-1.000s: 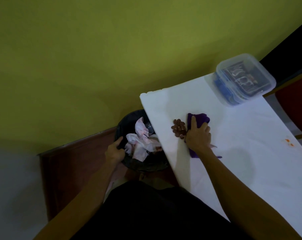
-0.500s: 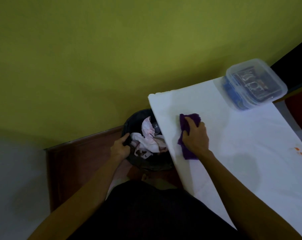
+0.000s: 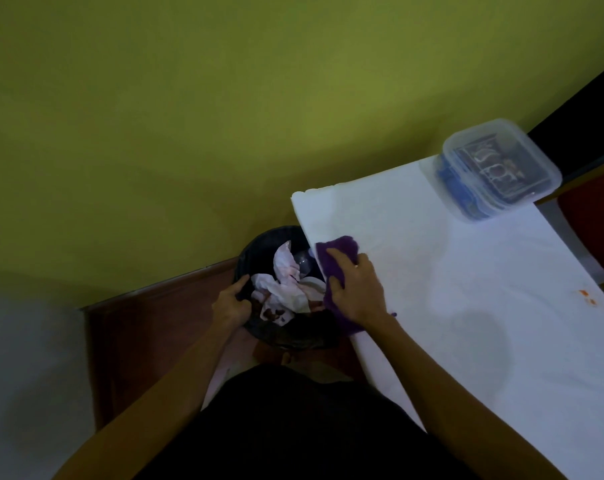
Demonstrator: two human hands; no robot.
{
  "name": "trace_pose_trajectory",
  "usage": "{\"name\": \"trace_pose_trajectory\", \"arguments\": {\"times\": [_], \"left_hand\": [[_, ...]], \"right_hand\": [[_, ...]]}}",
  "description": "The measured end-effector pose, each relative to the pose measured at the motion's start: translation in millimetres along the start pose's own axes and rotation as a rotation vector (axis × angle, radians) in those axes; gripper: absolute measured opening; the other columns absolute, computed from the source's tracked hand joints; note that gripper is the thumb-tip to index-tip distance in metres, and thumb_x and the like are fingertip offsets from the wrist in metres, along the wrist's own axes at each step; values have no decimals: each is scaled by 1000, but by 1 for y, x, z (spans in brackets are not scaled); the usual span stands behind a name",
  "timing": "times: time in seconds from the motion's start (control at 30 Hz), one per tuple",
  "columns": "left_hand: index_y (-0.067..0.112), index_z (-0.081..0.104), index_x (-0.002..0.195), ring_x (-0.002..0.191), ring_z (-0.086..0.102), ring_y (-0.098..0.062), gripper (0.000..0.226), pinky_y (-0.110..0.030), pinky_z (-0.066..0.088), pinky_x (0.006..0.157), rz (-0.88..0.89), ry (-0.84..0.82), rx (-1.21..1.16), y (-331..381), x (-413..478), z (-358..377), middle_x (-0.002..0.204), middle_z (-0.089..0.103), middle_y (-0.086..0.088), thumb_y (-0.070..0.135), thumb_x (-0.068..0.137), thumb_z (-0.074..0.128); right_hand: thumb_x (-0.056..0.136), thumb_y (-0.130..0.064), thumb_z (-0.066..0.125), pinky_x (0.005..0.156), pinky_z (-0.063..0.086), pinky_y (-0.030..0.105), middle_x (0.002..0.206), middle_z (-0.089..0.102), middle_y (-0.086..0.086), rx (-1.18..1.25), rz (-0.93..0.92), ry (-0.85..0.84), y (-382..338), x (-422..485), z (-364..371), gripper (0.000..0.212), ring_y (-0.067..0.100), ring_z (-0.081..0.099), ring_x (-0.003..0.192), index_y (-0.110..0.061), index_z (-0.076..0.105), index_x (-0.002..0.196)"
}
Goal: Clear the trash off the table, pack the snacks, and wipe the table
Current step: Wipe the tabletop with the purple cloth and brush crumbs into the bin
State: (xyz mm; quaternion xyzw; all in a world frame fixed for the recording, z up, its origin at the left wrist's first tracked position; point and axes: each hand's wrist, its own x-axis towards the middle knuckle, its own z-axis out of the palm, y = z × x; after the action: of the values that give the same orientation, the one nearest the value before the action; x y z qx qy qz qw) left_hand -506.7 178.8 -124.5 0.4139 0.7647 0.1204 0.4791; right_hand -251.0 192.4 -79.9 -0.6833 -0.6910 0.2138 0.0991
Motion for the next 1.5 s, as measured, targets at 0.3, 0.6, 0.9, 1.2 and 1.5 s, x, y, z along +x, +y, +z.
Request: {"name": "trace_pose_trajectory", "arguments": {"times": [0.3, 0.6, 0.9, 1.2, 1.5], "left_hand": [[28, 51, 143, 91, 65, -33, 63, -28, 46, 72, -38, 10, -35, -36, -3, -10, 136, 60, -18, -1, 86, 49], [23, 52, 143, 107, 65, -34, 66, -36, 54, 84, -98, 43, -158, -68, -23, -36, 133, 61, -18, -7, 84, 49], [30, 51, 143, 79, 64, -24, 69, -20, 43, 57, -107, 43, -178, -78, -20, -64, 124, 66, -16, -6, 84, 49], [27, 52, 142, 118, 59, -26, 73, -28, 50, 91, -103, 79, -254, -93, -21, -84, 141, 55, -13, -14, 81, 47], [27, 42, 148, 133, 47, -31, 65, -25, 39, 101, -172, 105, -227, -119, -27, -97, 150, 46, -14, -2, 90, 51]], "right_hand": [[99, -37, 48, 114, 20, 61, 159, 18, 19, -253, 319, -25, 33, 12, -30, 49, 40, 21, 142, -30, 39, 147], [86, -28, 60, 111, 21, 61, 149, 34, 20, -211, 331, 107, -27, 9, 6, 43, 45, 28, 137, -18, 53, 128], [87, -14, 64, 95, 42, 47, 121, 53, 16, -189, 223, 349, -35, 7, -9, 26, 35, 50, 110, -12, 65, 112], [84, -27, 64, 101, 38, 48, 131, 46, 17, -234, 65, -105, -90, -10, 67, 47, 38, 41, 124, -21, 57, 130], [103, -22, 44, 92, 51, 40, 115, 64, 16, -31, 54, -403, -86, -11, 99, 58, 29, 64, 99, -24, 22, 157]]}}
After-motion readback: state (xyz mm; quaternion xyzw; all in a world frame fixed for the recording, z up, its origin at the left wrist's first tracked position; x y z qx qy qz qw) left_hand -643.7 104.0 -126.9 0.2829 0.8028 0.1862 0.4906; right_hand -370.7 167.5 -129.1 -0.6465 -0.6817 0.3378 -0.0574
